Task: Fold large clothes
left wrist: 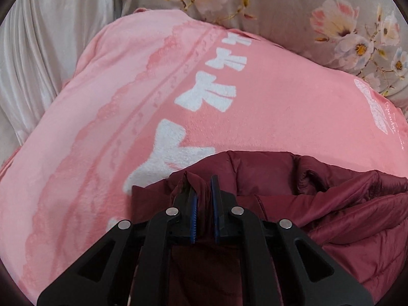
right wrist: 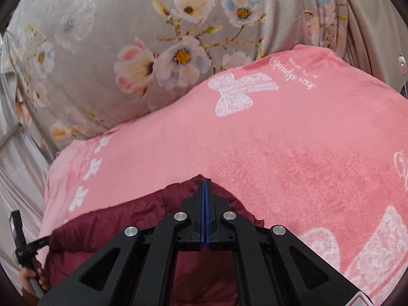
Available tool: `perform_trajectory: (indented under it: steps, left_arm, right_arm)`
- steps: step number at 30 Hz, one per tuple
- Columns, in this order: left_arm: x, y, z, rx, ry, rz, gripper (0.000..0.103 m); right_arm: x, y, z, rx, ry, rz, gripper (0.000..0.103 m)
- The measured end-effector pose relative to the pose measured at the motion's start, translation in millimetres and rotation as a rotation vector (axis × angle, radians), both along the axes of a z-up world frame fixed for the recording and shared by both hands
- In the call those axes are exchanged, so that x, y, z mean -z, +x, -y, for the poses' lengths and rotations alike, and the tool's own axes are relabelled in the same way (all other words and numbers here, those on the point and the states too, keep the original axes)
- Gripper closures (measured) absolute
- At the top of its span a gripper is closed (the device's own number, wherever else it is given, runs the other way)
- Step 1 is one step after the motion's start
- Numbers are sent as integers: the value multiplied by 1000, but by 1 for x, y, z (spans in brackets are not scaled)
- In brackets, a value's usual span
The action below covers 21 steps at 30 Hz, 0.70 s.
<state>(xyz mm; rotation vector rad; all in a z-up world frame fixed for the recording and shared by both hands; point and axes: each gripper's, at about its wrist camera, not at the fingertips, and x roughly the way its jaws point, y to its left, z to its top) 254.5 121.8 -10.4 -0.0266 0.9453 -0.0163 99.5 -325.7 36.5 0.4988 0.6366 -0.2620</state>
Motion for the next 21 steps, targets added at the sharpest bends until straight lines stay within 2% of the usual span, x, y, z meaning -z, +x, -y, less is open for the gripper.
perform_trajectory:
  steps: [10,13,16,18,19,20,21]
  left_arm:
    - [31,12,11,-13,45,30,93]
    - [33,12,12,-13,43,45,93]
    - [28,11,1,-10,-28,43,88]
    - [13,3,-12,-7,-78,55,81]
    - [1,-4,-19,-4,-99,78,72]
    - [-9,-9,-25,-7,-104,103,50]
    - [-27,-19,-31,-45,-58,158,35]
  right_arm:
    - [71,37,10,6,50,-159,103]
    - [73,42,9,5,45,-181,103]
    - [63,39,14,12,29,-185,101]
    - [46,27,19,44,-4,-156,89]
    - [33,16,23,68,-27,-129,85]
    - [21,4,26,92,-43,-97,76]
    - [11,-4,28,107,-52,-72,70]
